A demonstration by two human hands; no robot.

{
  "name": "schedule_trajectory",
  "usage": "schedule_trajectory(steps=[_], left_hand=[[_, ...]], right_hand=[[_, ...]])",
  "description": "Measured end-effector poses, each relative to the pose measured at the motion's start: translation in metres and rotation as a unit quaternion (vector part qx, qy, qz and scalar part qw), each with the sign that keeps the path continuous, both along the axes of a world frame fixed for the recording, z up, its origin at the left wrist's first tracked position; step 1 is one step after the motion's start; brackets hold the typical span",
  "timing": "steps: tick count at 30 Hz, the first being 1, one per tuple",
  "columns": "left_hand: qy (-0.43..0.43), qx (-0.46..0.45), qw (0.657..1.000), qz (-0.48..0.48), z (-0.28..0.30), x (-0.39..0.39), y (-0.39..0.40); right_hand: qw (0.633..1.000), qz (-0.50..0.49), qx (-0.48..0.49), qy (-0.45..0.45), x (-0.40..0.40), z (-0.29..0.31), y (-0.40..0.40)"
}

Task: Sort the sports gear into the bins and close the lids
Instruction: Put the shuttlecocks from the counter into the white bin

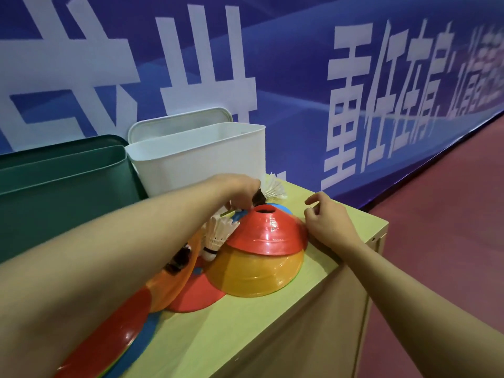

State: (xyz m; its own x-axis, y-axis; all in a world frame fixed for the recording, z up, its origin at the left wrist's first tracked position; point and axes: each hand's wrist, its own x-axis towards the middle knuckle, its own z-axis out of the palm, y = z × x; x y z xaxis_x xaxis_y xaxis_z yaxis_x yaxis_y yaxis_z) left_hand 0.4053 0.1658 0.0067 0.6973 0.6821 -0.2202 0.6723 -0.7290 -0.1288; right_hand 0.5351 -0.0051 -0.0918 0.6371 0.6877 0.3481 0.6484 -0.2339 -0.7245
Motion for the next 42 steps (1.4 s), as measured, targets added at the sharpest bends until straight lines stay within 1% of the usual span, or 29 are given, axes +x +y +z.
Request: schedule_trajectory(steps=[3, 8, 12, 14, 16, 18, 19, 21, 22, 23, 25, 26, 27, 28, 29, 30, 31, 32, 34, 35, 38, 42], left_hand=[[-0.051, -0.014, 0.998, -0.041, -0.005, 0.005, 0.012], [-0.024, 0.072, 0.990, -0.116, -0.007, 0.010, 0.013], [-0.038, 0.122, 0.982, -0.141, 0.005, -0.001, 0.002], [-0.084, 0.124, 0.976, -0.158, 0.027, -0.010, -0.011], [-0.183, 0.132, 0.960, -0.168, 0.065, -0.026, -0.022], [-0.279, 0.169, 0.937, -0.127, 0.113, -0.045, -0.018], [-0.293, 0.202, 0.930, -0.088, 0.134, -0.054, -0.011], [-0.259, 0.264, 0.929, 0.007, 0.159, -0.071, 0.013], [-0.226, 0.268, 0.935, 0.053, 0.162, -0.077, 0.023], [-0.192, 0.254, 0.944, 0.092, 0.159, -0.080, 0.030], [-0.145, 0.236, 0.953, 0.124, 0.145, -0.075, 0.035], [-0.150, 0.246, 0.951, 0.113, 0.136, -0.067, 0.031], [-0.170, 0.260, 0.947, 0.077, 0.128, -0.055, 0.023], [-0.200, 0.269, 0.942, 0.015, 0.117, -0.040, 0.015], [-0.232, 0.262, 0.934, -0.067, 0.106, -0.024, 0.007], [-0.251, 0.236, 0.929, -0.139, 0.095, -0.009, -0.001], [-0.248, 0.195, 0.930, -0.189, 0.083, 0.005, -0.005], [-0.226, 0.157, 0.936, -0.217, 0.073, 0.017, -0.007], [-0.161, 0.107, 0.953, -0.234, 0.055, 0.038, -0.003], [-0.130, 0.097, 0.960, -0.230, 0.046, 0.047, 0.001], [-0.051, 0.099, 0.971, -0.213, 0.022, 0.065, 0.013], [-0.025, 0.089, 0.975, -0.203, -0.002, 0.065, 0.024]], right_hand=[[1.000, -0.008, 0.012, 0.021, 0.005, -0.001, 0.002], [0.999, -0.018, 0.018, 0.032, 0.006, -0.001, 0.005], [0.999, -0.019, 0.013, 0.035, 0.006, -0.002, 0.006], [0.999, -0.021, 0.015, 0.032, 0.005, -0.002, 0.006], [0.999, -0.019, 0.016, 0.032, 0.005, -0.002, 0.005], [0.999, -0.021, 0.010, 0.032, 0.005, -0.001, 0.005], [0.999, -0.023, 0.006, 0.035, 0.005, -0.001, 0.005], [0.999, -0.027, 0.001, 0.038, 0.004, -0.001, 0.006], [0.999, -0.029, 0.000, 0.037, 0.004, -0.001, 0.006], [0.999, -0.031, -0.001, 0.036, 0.004, -0.001, 0.006], [0.999, -0.030, 0.000, 0.036, 0.004, 0.000, 0.006], [0.999, -0.030, 0.000, 0.035, 0.003, 0.000, 0.006], [0.999, -0.030, 0.000, 0.035, 0.003, -0.001, 0.006], [0.999, -0.030, -0.001, 0.036, 0.003, -0.001, 0.006], [0.999, -0.031, -0.001, 0.036, 0.003, -0.002, 0.007], [0.999, -0.031, -0.001, 0.037, 0.003, -0.001, 0.007], [0.999, -0.029, -0.002, 0.039, 0.003, -0.002, 0.007], [0.999, -0.027, 0.000, 0.040, 0.003, -0.002, 0.006], [0.999, -0.027, 0.008, 0.039, 0.003, -0.002, 0.006], [0.999, -0.028, 0.012, 0.036, 0.003, -0.002, 0.005], [0.999, -0.026, 0.020, 0.027, 0.003, -0.004, 0.005], [0.999, -0.011, 0.024, 0.026, 0.004, -0.002, 0.005]])
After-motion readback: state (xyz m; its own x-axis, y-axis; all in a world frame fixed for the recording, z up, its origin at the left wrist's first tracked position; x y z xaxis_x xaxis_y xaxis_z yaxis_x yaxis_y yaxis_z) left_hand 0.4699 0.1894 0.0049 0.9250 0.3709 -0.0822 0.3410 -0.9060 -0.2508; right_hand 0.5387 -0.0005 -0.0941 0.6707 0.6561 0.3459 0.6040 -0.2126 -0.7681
